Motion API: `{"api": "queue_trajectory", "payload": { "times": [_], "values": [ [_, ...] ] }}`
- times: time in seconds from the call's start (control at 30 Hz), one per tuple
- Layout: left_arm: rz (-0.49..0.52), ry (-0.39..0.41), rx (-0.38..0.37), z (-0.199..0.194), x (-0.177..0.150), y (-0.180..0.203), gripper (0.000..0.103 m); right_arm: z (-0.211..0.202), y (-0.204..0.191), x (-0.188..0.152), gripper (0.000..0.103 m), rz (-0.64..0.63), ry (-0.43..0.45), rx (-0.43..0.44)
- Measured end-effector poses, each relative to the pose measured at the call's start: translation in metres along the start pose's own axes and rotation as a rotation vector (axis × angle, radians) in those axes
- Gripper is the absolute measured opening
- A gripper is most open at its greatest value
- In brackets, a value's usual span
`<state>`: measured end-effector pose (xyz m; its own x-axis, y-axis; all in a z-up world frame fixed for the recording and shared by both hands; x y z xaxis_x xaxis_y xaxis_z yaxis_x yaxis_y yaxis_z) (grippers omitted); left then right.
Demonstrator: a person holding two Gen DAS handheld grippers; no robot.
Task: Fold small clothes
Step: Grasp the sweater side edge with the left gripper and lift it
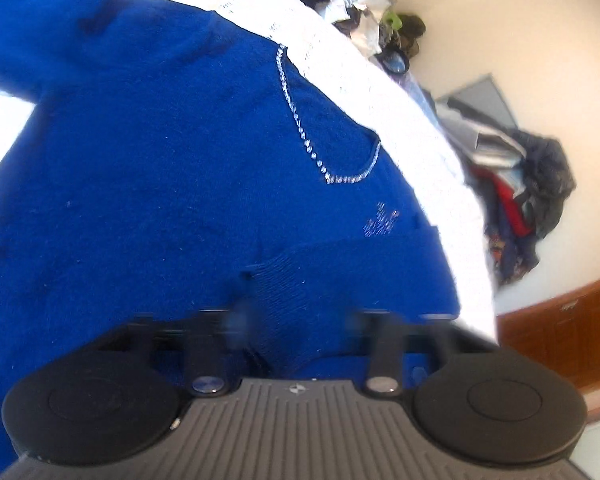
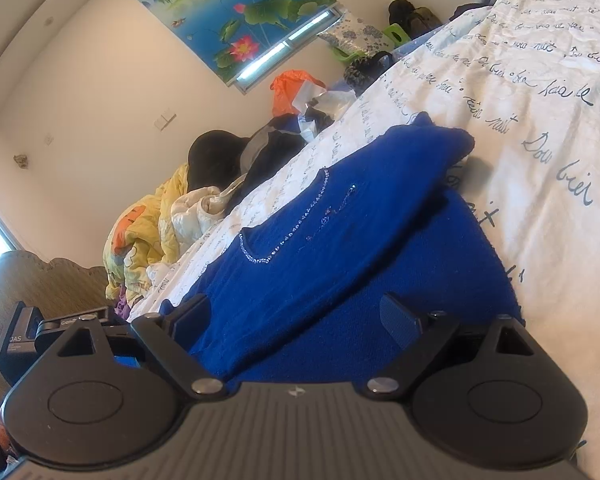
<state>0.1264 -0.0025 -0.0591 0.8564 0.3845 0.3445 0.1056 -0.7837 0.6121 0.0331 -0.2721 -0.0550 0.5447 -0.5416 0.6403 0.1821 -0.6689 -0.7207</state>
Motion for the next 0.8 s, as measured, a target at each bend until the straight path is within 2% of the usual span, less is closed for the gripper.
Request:
{"api": "queue_trajectory", "payload": {
  "times": [0.03, 0.07, 0.13, 0.23, 0.3, 0.37, 0.4, 0.47, 0.53, 0.6, 0.63, 0.67, 0.7, 0.73, 0.77, 0.8],
  "values": [
    [0.02, 0.002, 0.029, 0.001, -0.001, 0.0, 0.002, 0.0, 0.0, 0.0, 0.092, 0.0, 0.0, 0.0],
    [0.049, 0.026, 0.049, -0.001, 0.0, 0.001, 0.002, 0.0, 0.0, 0.0, 0.092, -0.001, -0.001, 0.0],
    [0.179, 0.096, 0.096, -0.013, 0.005, 0.016, 0.002, 0.0, -0.001, 0.0, 0.092, -0.003, -0.003, 0.001],
    [0.354, 0.241, 0.135, -0.043, 0.035, 0.043, 0.002, 0.0, -0.002, -0.001, 0.092, -0.006, -0.005, 0.002],
    [0.404, 0.334, 0.189, -0.062, 0.066, 0.048, 0.002, 0.001, -0.003, -0.001, 0.092, -0.008, -0.008, 0.003],
    [0.43, 0.408, 0.288, -0.073, 0.097, 0.039, 0.002, 0.001, -0.002, -0.001, 0.092, -0.008, -0.008, 0.005],
    [0.426, 0.405, 0.341, -0.071, 0.11, 0.029, 0.002, 0.001, -0.002, -0.001, 0.092, -0.007, -0.007, 0.005],
    [0.394, 0.328, 0.401, -0.055, 0.124, 0.002, 0.002, 0.0, -0.002, -0.001, 0.092, -0.007, -0.006, 0.006],
    [0.414, 0.251, 0.417, -0.032, 0.122, -0.013, 0.002, 0.0, -0.002, -0.001, 0.092, -0.008, -0.007, 0.006],
    [0.464, 0.233, 0.477, -0.018, 0.114, -0.021, 0.004, 0.0, -0.002, -0.001, 0.092, -0.01, -0.009, 0.005],
    [0.47, 0.246, 0.512, -0.018, 0.113, -0.025, 0.018, 0.0, -0.002, -0.002, 0.092, -0.013, -0.013, 0.003],
    [0.458, 0.266, 0.542, -0.027, 0.113, -0.029, 0.038, 0.001, -0.002, -0.002, 0.092, -0.016, -0.022, -0.003],
    [0.442, 0.301, 0.566, -0.042, 0.113, -0.034, 0.051, 0.002, -0.003, -0.001, 0.092, -0.014, -0.045, -0.013],
    [0.431, 0.368, 0.571, -0.061, 0.114, -0.03, 0.071, 0.003, -0.005, 0.003, 0.093, -0.01, -0.075, -0.02],
    [0.428, 0.45, 0.545, -0.079, 0.111, -0.022, 0.087, 0.004, -0.009, 0.012, 0.093, -0.003, -0.092, -0.01],
    [0.439, 0.512, 0.501, -0.093, 0.107, -0.011, 0.093, 0.004, -0.013, 0.025, 0.093, -0.005, -0.084, 0.002]
  ]
}}
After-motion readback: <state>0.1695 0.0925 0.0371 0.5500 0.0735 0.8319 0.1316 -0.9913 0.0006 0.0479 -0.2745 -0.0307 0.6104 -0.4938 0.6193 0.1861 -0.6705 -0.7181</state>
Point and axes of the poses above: each gripper's, at about its wrist camera, not at the fingertips, and z roughly the way its jaws point, y to its right, x to its top, the point moved 9 cm from there along z, roughly the way its jaws point, and after that the axes turned 3 degrees about x, right-handed, at the moved point
